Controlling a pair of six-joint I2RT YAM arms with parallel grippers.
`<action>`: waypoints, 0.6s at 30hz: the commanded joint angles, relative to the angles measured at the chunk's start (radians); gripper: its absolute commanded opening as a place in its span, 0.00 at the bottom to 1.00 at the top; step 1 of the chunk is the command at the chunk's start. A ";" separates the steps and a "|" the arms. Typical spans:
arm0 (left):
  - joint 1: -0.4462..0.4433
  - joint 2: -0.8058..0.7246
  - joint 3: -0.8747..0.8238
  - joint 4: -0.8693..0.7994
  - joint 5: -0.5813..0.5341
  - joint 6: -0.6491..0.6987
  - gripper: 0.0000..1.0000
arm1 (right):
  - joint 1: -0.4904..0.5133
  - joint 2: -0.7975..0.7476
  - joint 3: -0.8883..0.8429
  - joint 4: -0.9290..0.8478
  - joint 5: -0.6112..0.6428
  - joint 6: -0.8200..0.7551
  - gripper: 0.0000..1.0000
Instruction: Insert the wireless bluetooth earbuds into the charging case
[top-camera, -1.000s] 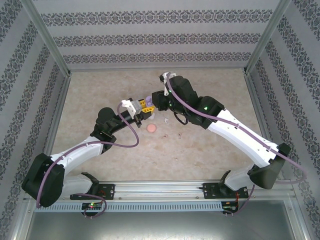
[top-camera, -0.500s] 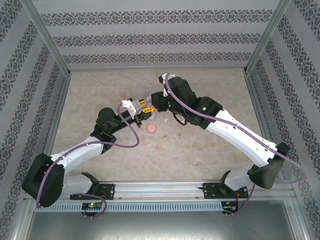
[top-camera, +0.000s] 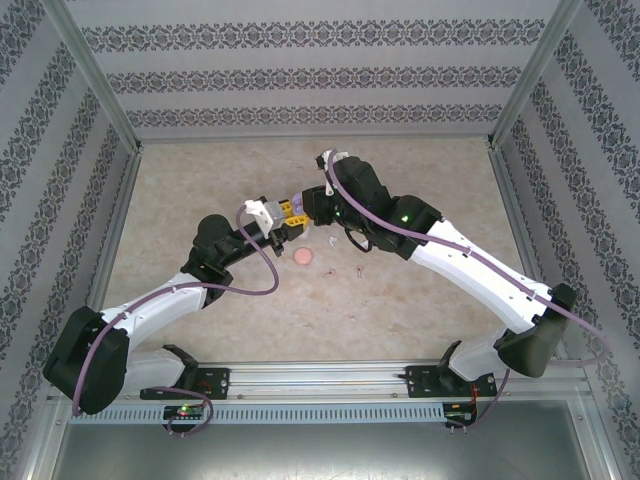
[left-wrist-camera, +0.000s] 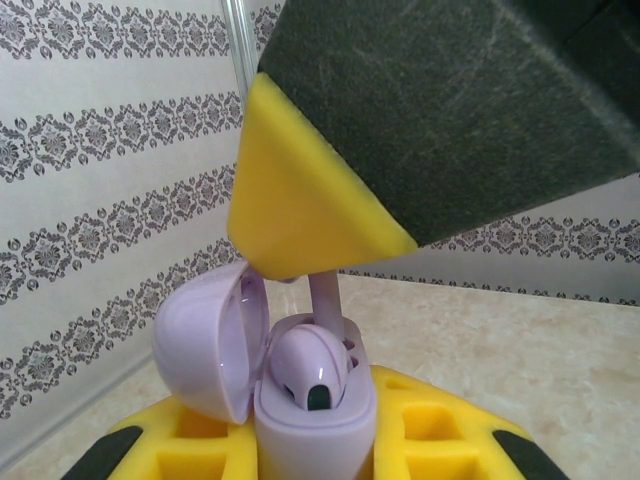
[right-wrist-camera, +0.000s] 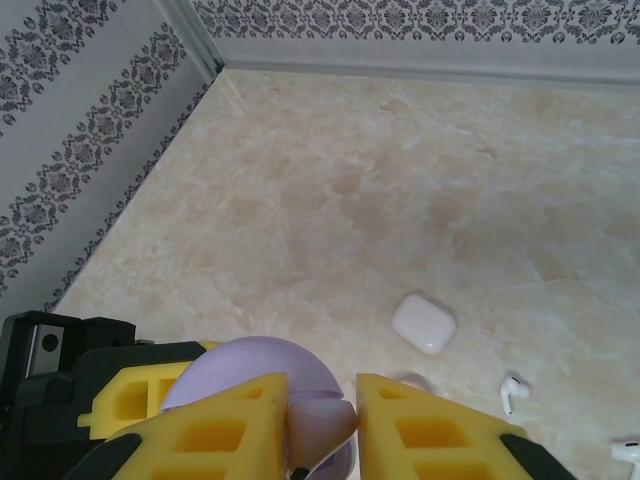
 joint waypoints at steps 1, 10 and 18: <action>-0.013 -0.021 0.032 0.038 0.016 -0.006 0.00 | 0.021 0.027 -0.010 -0.016 0.013 -0.026 0.24; -0.014 -0.020 0.038 0.036 0.011 -0.001 0.00 | 0.073 0.044 0.001 -0.059 0.103 -0.095 0.24; -0.015 -0.015 0.044 0.032 0.013 -0.003 0.00 | 0.094 0.068 0.009 -0.071 0.123 -0.104 0.24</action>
